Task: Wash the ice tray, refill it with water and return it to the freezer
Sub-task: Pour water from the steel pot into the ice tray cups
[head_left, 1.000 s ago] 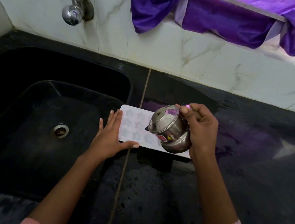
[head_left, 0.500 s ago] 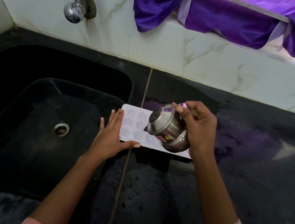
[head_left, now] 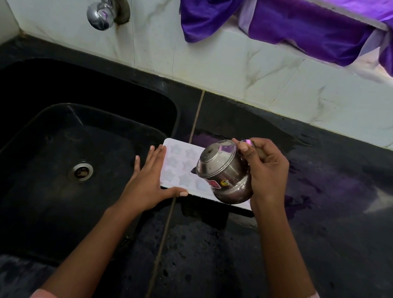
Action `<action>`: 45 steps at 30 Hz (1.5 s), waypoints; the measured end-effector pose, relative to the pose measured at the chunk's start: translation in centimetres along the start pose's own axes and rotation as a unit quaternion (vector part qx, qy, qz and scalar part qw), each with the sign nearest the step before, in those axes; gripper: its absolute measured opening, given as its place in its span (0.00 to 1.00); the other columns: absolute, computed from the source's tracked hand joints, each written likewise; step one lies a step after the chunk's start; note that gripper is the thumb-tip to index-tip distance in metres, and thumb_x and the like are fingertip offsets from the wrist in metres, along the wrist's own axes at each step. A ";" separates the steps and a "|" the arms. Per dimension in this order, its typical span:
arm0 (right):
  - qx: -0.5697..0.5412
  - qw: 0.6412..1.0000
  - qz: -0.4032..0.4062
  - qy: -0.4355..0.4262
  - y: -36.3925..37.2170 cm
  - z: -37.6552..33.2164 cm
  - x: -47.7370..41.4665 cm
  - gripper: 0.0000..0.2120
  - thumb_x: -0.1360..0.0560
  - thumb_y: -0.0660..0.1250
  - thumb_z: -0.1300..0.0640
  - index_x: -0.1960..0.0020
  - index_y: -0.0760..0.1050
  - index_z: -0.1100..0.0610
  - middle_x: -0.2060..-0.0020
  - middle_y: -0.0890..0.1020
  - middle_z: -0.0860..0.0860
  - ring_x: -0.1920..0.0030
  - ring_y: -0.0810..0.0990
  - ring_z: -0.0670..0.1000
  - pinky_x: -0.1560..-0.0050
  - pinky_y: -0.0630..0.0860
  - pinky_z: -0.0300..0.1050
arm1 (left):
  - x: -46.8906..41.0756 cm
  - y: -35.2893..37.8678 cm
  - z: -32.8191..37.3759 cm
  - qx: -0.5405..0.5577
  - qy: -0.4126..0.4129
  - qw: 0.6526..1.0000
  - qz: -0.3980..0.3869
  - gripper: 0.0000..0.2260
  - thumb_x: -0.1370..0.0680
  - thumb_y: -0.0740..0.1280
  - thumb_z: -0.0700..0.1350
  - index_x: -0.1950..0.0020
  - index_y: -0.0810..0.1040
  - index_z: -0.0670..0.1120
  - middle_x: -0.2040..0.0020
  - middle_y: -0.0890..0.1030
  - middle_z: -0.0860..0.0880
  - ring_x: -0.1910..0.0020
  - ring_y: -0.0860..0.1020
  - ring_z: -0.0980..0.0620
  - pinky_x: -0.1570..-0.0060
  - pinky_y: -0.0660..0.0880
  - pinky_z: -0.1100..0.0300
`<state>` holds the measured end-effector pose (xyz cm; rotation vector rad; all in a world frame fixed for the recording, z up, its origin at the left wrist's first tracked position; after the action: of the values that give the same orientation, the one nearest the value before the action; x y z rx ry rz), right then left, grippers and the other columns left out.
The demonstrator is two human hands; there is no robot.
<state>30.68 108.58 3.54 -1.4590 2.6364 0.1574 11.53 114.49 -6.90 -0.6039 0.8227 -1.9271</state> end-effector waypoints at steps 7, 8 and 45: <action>-0.030 0.999 0.002 0.020 0.7 0.5 -0.2 0.08 0.37 0.70 0.55 0.60 0.76 0.57 0.68 0.84 0.45 0.59 0.82 0.47 0.56 0.78 0.39 | -0.1 0.1 -0.2 -0.002 -0.001 1.000 0.003 0.51 0.33 0.67 0.66 0.24 0.40 0.47 0.23 0.42 0.51 0.33 0.32 0.64 0.31 0.32 0.55; -0.032 0.999 0.001 0.021 0.9 0.6 -0.3 0.08 0.37 0.70 0.56 0.60 0.76 0.57 0.68 0.84 0.45 0.59 0.82 0.47 0.57 0.78 0.38 | -0.1 0.1 -0.3 -0.001 0.001 1.000 0.003 0.52 0.35 0.67 0.68 0.24 0.41 0.47 0.22 0.42 0.51 0.32 0.33 0.64 0.31 0.31 0.55; 0.007 0.999 -0.042 -0.009 3.4 0.3 -0.5 0.06 0.31 0.71 0.63 0.61 0.77 0.54 0.64 0.84 0.50 0.56 0.84 0.52 0.56 0.79 0.41 | -0.2 0.4 -0.7 0.010 0.020 1.000 0.013 0.59 0.42 0.61 0.77 0.24 0.41 0.46 0.22 0.43 0.51 0.29 0.34 0.62 0.32 0.30 0.58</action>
<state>28.11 110.86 3.45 -1.5534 2.5524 0.1436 11.38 114.77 -7.61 -0.5425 0.8303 -1.9276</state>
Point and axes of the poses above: each hand's wrist, its own x-axis away from the middle knuckle, its own y-axis out of the palm, z = x × y, the point moved 6 cm from there along -x, towards the middle knuckle
